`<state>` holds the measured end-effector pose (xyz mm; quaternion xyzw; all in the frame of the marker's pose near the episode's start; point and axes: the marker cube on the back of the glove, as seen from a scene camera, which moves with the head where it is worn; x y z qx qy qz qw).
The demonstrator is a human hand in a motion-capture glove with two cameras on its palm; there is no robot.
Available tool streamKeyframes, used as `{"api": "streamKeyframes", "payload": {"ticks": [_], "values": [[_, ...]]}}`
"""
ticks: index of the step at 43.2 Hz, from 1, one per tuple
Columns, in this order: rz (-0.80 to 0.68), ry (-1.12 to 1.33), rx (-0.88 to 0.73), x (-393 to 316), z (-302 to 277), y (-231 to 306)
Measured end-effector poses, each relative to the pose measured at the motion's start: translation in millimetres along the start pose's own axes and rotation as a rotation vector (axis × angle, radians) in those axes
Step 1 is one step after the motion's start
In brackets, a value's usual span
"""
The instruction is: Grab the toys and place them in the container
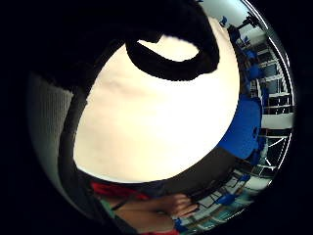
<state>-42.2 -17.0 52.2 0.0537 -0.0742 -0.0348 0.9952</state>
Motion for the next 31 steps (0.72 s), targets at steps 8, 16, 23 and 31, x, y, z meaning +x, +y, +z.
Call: {"api": "streamKeyframes", "payload": {"ticks": [8, 16, 23, 31], "values": [[0.024, -0.028, -0.014, 9.4, 3.9, 0.2], [0.046, -0.043, -0.027, 12.0, 12.7, 1.0], [0.059, 0.043, -0.030, 14.5, 19.1, 5.2], [0.075, 0.018, -0.036, 20.2, 21.9, 3.7]]}}
